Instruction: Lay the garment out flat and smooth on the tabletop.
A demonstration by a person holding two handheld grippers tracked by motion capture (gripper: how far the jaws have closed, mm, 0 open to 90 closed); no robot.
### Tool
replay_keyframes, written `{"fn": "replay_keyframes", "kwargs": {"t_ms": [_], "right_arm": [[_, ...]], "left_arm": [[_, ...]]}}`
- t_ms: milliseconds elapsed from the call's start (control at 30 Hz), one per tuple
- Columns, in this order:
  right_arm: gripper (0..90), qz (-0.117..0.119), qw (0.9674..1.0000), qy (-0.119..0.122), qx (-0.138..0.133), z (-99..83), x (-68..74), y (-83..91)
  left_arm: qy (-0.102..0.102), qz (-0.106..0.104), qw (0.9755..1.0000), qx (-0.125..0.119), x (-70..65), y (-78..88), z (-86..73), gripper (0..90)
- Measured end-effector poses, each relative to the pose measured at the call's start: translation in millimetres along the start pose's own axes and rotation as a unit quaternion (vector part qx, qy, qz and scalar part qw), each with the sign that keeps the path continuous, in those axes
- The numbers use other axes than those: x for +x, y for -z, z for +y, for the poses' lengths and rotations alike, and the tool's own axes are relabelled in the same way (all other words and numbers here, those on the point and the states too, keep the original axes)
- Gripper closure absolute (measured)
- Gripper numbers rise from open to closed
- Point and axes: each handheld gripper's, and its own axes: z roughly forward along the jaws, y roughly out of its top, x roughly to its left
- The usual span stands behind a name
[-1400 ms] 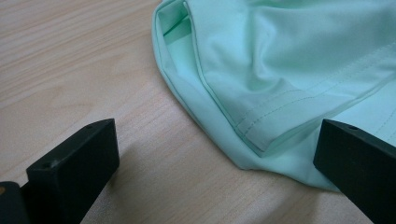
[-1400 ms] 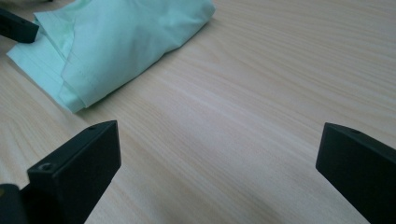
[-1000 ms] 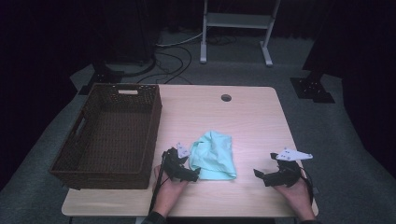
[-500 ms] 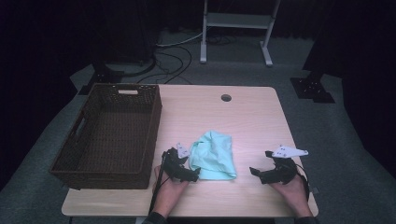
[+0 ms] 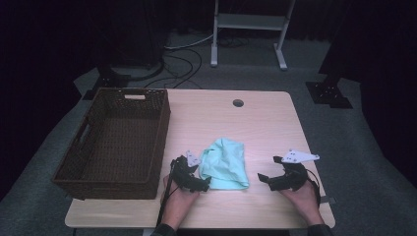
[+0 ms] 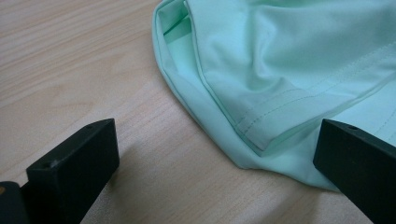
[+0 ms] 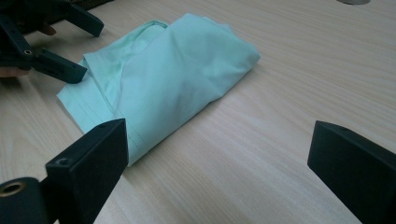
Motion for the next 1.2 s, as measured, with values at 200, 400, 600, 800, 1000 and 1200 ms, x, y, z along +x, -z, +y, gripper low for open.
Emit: {"fn": "replay_keyframes", "kwargs": {"t_ms": [200,400,600,800,1000,1200], "right_arm": [[5.7,0.006,1.0000,0.003,0.000,4.0,1.3,-4.7],[7.6,0.015,0.9999,0.004,-0.004,7.8,4.1,-7.3],[9.0,0.023,0.9997,0.007,-0.008,11.7,6.8,-10.4],[12.2,0.031,0.9994,0.011,-0.009,15.1,9.6,-14.1],[13.8,0.037,0.9992,0.016,-0.009,19.2,12.0,-18.8],[17.8,0.044,0.9987,0.022,-0.009,24.3,16.0,-24.2]], "left_arm": [[-0.001,-0.001,1.0000,0.000,0.2,0.0,0.1,0.0],[-0.001,-0.001,1.0000,0.000,0.2,0.0,0.1,0.0],[-0.001,-0.001,1.0000,0.000,0.2,0.0,0.1,0.0],[-0.001,-0.001,1.0000,0.000,0.1,0.0,0.1,0.0],[-0.001,-0.001,1.0000,0.000,0.2,0.0,0.1,0.0],[-0.001,-0.001,1.0000,0.000,0.1,0.0,0.1,0.0]]}}
